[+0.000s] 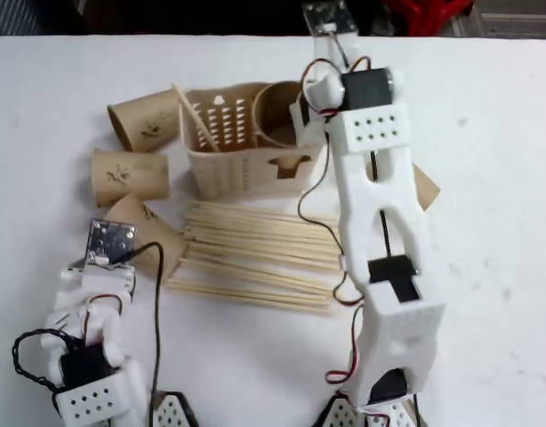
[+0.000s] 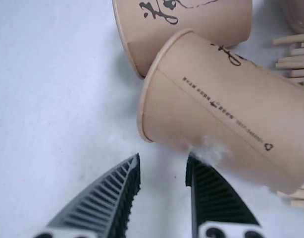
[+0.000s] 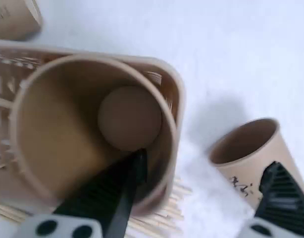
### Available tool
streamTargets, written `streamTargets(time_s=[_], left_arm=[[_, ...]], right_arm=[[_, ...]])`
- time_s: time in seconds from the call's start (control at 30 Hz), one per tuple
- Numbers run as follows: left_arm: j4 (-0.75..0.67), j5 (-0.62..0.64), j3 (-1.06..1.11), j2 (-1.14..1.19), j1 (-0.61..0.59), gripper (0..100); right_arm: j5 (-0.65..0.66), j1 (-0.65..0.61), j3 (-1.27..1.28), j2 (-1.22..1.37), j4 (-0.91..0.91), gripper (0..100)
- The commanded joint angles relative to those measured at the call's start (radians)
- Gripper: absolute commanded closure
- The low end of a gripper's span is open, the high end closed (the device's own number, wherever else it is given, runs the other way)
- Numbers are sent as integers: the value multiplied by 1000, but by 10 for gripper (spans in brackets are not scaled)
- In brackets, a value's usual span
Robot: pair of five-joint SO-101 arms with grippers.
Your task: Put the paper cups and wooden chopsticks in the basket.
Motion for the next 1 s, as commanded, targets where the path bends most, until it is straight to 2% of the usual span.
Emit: streamTargets(time_s=[0.0,0.13,0.3,0.53,0.73,0.97], left_arm=[[3,-9,-2,-5,16,829],[3,-9,-2,-5,16,829],[3,-9,-2,-5,16,829],[3,-9,-2,-5,16,829],[3,-9,-2,-5,16,829],[3,-8,-2,-5,16,830]], right_arm=[[28,5,-15,-165,-31,636],[28,31,-15,-237,-28,636],[26,157,-6,-265,-21,636],[29,275,51,-124,27,637],[78,295,83,97,-18,637],[74,295,83,194,-76,637]])
